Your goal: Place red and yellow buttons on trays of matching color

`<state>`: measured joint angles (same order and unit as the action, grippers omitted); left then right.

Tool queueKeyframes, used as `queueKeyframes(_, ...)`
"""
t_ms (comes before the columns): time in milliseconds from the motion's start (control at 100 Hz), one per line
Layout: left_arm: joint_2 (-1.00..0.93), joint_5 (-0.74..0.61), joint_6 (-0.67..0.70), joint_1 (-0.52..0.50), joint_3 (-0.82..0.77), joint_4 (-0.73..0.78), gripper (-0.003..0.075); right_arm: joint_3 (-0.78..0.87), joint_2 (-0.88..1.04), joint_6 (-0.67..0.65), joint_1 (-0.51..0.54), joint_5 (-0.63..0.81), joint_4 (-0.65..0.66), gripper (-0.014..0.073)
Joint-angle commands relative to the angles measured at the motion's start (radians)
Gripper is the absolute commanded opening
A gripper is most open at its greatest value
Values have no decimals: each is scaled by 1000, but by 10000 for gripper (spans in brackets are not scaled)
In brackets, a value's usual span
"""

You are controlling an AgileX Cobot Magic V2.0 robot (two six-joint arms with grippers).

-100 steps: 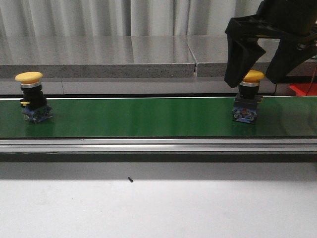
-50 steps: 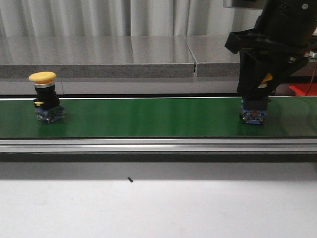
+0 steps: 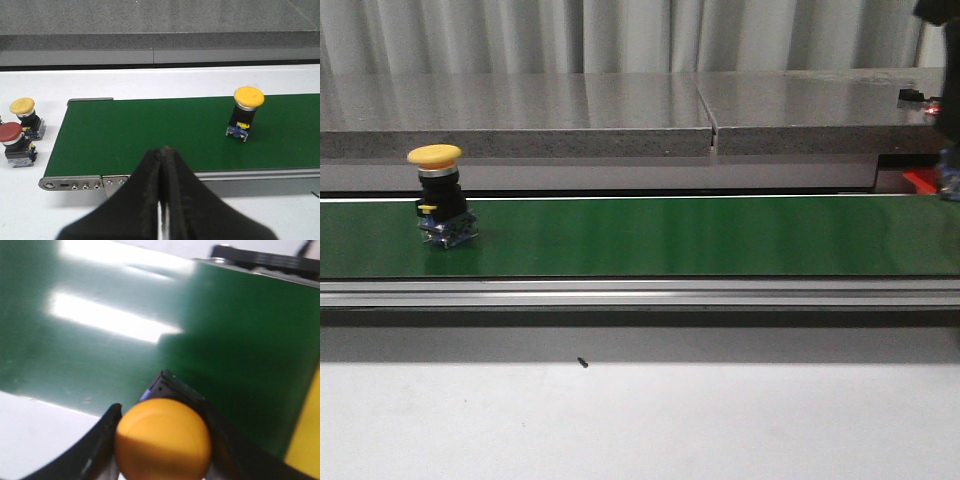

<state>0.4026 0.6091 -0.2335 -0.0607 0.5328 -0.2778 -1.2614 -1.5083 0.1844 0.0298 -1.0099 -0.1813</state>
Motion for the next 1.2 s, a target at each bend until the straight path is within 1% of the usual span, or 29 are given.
queueKeyframes(0, 7, -78, 2, 5, 26, -20, -20, -26, 57, -11, 99, 15, 5, 233)
queueKeyframes(110, 7, -78, 2, 5, 26, -20, -20, -26, 55, -12, 217, 20, 5, 233)
queueKeyframes(200, 7, -78, 2, 5, 26, -20, -20, -25, 45, -12, 295, 61, 5, 233)
queueKeyframes(300, 7, -78, 2, 5, 26, -20, -20, -25, 21, -12, 357, 89, 5, 233)
queueKeyframes(390, 7, -78, 2, 5, 26, -20, -20, -24, -13, -13, 389, 92, 5, 233)
queueKeyframes(640, 7, -78, 2, 5, 26, -20, -20, -5, -135, -18, 396, 124, 5, 233)
queueKeyframes(900, 7, -78, 2, 5, 26, -20, -20, 48, -195, -19, 397, 213, 5, 233)
queueKeyframes(1190, 7, -78, 2, 5, 26, -20, -20, 49, -248, -19, 397, 219, 5, 235)
